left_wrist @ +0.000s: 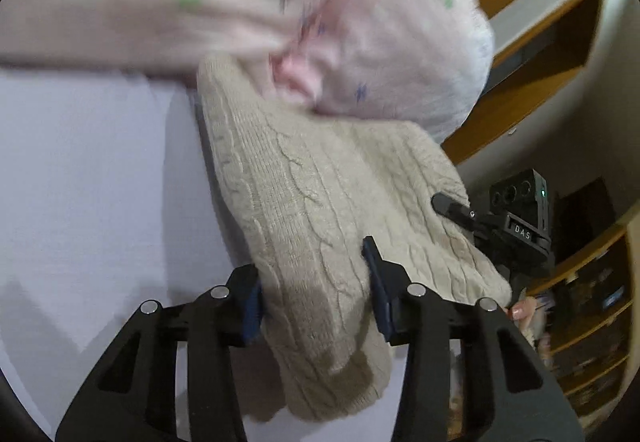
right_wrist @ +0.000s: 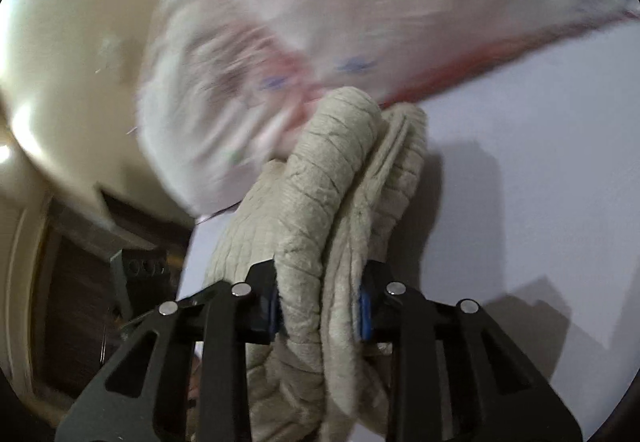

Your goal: Fold small clothes

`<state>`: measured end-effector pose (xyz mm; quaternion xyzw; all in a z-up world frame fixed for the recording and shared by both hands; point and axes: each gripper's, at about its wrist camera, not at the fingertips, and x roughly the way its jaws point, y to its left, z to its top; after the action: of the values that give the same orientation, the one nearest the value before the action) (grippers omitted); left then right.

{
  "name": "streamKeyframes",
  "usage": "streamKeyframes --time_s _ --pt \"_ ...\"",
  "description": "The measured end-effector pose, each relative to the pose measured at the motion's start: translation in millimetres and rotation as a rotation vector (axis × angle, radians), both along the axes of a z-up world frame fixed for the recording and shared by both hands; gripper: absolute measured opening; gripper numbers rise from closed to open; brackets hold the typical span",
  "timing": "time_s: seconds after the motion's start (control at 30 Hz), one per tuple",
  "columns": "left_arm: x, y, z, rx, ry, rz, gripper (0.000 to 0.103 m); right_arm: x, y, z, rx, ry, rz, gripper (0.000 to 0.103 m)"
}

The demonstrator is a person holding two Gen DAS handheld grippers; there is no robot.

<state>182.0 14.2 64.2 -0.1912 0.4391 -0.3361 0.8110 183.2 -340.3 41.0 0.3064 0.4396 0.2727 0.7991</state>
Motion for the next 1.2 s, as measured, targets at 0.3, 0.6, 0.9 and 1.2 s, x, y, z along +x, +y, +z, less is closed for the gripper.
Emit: streamKeyframes --time_s 0.3,0.6,0.9,1.2 --pt "-2.5 57.9 1.3 0.23 -0.051 0.223 0.073 5.3 29.3 -8.7 -0.27 -0.023 -0.19 0.056" --pt "-36.3 61.9 20.8 0.233 -0.154 0.199 0.077 13.3 48.3 -11.7 -0.418 -0.051 -0.116 0.008" --pt "-69.3 59.5 14.1 0.37 -0.204 0.168 0.087 9.6 44.0 14.6 -0.566 -0.099 -0.316 0.024" --pt "-97.6 50.9 -4.3 0.47 -0.08 0.213 0.102 -99.9 65.3 46.0 -0.787 -0.206 -0.407 0.101"
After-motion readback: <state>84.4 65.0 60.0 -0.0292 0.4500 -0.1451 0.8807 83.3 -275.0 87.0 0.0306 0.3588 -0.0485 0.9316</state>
